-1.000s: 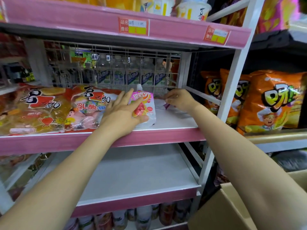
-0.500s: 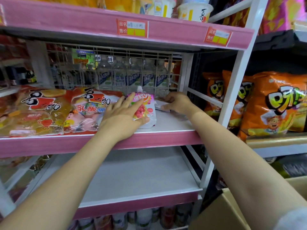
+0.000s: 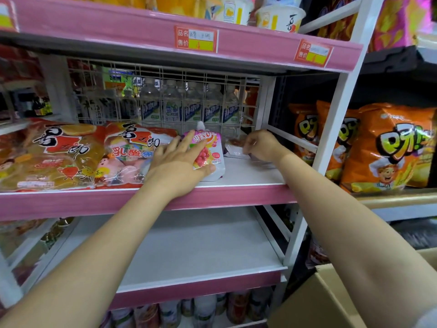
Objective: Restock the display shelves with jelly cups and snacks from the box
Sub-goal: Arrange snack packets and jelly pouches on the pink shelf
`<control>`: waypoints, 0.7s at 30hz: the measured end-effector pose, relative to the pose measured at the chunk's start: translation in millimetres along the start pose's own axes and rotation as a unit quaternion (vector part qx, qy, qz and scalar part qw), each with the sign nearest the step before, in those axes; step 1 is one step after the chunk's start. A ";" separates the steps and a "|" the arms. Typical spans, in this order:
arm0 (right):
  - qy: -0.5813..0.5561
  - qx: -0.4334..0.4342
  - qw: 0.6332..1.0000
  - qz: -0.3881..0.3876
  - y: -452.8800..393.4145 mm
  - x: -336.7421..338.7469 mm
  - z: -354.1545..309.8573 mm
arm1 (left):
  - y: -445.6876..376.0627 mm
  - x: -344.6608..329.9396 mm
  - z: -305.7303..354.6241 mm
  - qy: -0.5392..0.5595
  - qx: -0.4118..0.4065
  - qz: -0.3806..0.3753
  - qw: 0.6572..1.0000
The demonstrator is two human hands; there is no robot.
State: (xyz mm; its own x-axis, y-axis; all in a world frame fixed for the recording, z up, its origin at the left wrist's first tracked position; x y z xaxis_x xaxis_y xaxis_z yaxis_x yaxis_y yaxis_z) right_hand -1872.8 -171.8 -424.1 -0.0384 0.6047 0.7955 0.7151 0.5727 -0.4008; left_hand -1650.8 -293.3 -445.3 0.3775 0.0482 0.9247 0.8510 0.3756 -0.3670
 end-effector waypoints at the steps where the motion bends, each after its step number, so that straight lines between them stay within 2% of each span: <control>1: 0.013 0.010 1.000 -0.006 1.6 1.8 -2.5 | 0.1 -0.4 0.2 -0.001 -0.001 0.002 1.000; 4: 0.057 0.034 0.995 -0.073 5.4 -0.9 -12.7 | -0.3 -0.2 -1.3 0.006 -0.003 0.008 1.000; 6: 0.118 0.012 0.987 -0.106 6.5 -8.4 -12.7 | -0.7 -0.6 -2.5 0.008 -0.004 0.007 1.000; 10: 0.144 -0.045 0.981 -0.119 0.4 -16.6 -4.7 | -1.6 -1.4 -3.9 0.011 -0.008 0.009 1.000; 16: 0.101 -0.074 0.990 -0.061 -8.5 -18.0 9.8 | -1.1 -2.3 -3.4 0.008 -0.006 0.009 1.000; 21: 0.091 -0.031 0.995 0.005 -9.9 -12.8 6.0 | -1.0 -1.3 -1.5 0.011 -0.005 0.008 1.000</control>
State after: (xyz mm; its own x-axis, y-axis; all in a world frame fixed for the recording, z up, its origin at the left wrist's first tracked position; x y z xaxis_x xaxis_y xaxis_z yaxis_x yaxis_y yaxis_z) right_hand -1883.5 -181.9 -433.0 0.0922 0.4970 0.8628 0.7569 0.5281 -0.3851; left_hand -1651.6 -295.1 -446.3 0.3985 0.0344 0.9165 0.8485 0.3655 -0.3827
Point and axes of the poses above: each hand's wrist, its own y-axis away from the middle knuckle, its own x-axis out of the back of the hand, z = x × y, the point moved 4 cm from there along -y, towards the middle knuckle, and after that the axes turned 1 degree about z, right-handed, at the moved point
